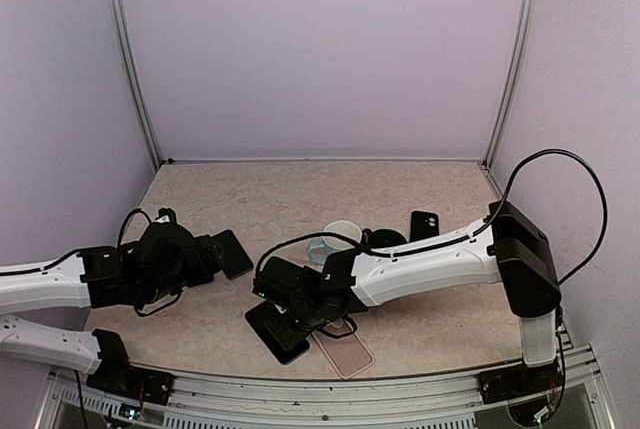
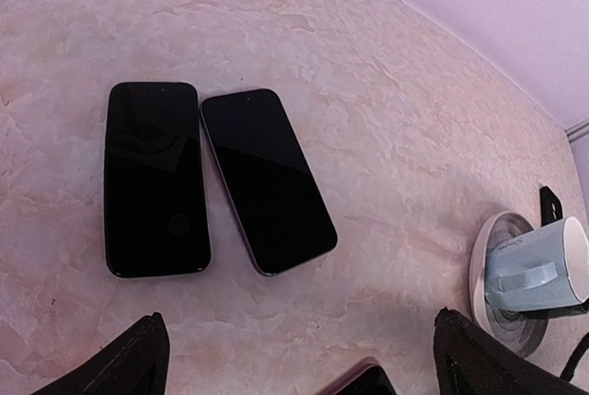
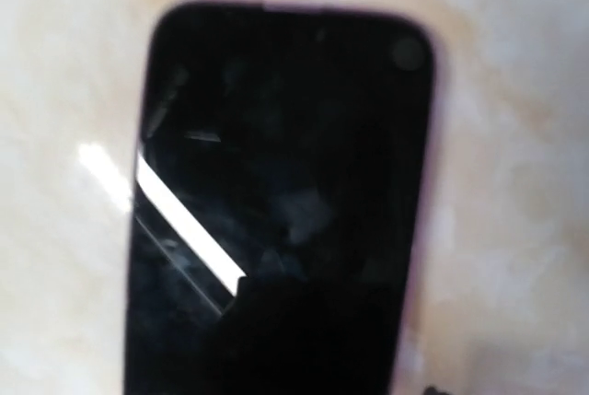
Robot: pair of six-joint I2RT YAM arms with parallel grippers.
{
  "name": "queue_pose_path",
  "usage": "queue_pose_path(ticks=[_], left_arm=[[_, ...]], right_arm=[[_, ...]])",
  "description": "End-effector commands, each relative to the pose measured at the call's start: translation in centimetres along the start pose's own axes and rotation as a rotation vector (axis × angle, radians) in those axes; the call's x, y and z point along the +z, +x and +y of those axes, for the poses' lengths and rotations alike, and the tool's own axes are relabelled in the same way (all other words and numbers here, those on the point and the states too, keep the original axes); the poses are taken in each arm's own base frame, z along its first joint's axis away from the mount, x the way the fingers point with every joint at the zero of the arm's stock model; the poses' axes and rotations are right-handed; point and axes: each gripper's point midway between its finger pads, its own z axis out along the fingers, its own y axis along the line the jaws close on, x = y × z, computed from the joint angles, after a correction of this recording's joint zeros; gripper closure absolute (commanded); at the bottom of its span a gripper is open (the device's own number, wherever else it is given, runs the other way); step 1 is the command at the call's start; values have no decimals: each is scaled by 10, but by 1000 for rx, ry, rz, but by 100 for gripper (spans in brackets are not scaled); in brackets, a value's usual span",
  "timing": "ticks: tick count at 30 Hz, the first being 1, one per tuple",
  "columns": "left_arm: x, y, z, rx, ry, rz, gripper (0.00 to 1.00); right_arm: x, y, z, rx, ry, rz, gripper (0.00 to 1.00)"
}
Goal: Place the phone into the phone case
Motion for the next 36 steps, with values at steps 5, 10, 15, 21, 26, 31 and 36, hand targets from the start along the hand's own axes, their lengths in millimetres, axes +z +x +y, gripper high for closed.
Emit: queue_pose_path(ticks=[5,10,15,21,26,31,36], left_arm=[[9,16,-17,34,79,63,2],[12,20,8,7,-40,59,1],[8,15,6,1,3,33,1],[5,5,12,15,-32,6,1],[3,4,14,6,-29,1,1],[1,2,14,-2,-19,-5,1],[1,0,11,8,-21,-5,1]], right_arm=[[-23,-32,3,20,-54,-128,28],[5,-23,1,11,53,46,9],[11,-13,7,18,47,149,1],[24,-9,13,-5,48,217,1],[37,17,6,-17,88,337,1],[37,30,16,-12,3,381,13],[42,34,-3,-6,78,412,25]])
